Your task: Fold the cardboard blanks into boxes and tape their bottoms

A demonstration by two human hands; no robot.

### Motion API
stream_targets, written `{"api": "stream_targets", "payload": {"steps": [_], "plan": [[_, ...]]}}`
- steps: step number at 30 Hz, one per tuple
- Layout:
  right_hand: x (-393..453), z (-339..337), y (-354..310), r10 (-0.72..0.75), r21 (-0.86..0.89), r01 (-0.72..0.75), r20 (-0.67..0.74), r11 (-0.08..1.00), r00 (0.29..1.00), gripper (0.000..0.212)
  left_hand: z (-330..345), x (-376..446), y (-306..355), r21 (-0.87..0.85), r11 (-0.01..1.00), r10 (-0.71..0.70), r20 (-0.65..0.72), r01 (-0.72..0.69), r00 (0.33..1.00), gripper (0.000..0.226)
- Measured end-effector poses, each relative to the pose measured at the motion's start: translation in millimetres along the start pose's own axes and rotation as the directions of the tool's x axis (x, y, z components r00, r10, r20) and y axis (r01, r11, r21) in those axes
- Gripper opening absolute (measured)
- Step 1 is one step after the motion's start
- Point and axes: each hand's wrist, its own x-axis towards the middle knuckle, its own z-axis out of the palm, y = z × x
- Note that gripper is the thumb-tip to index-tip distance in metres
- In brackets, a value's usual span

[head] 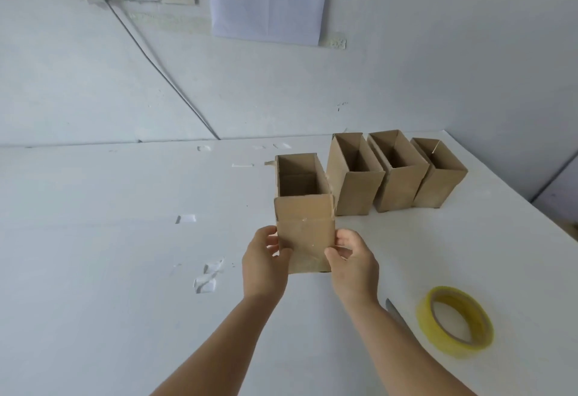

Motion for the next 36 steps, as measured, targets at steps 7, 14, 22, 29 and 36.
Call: {"api": "stream_targets", "payload": {"steps": [7, 14, 22, 29, 36], "plan": [[28.0, 22.2, 32.5, 0.056, -0.033, -0.053, 0.091, 0.998, 0.994, 0.044, 24.5, 31.8, -8.3, 0.16, 0.986, -0.042, 0.022, 0.038, 0.999, 0.018], [78.0, 37.4, 36.4, 0.068, 0.002, -0.069, 0.153, 0.998, 0.986, 0.056, 59.4, 84.0, 2.9, 0.215, 0.975, -0.057, -0.031, 0.062, 0.998, 0.03], [103.9, 40.5, 35.5, 0.048, 0.007, -0.05, 0.207, 0.999, 0.977, 0.062, 77.3, 109.1, 10.0, 0.23, 0.97, -0.062, -0.081, 0.08, 0.995, 0.027], [106.2, 33.0, 35.5, 0.009, 0.011, -0.012, 0.25, 1.0, 0.968, 0.061, 80.2, 105.5, 9.9, 0.306, 0.951, -0.029, -0.048, 0.042, 0.998, 0.027], [102.5, 6.2, 27.7, -0.049, -0.236, 0.146, 0.372, 0.961, 0.927, 0.058, 61.0, 75.2, 25.9, 0.644, 0.755, 0.033, 0.147, -0.12, 0.989, 0.05]]}}
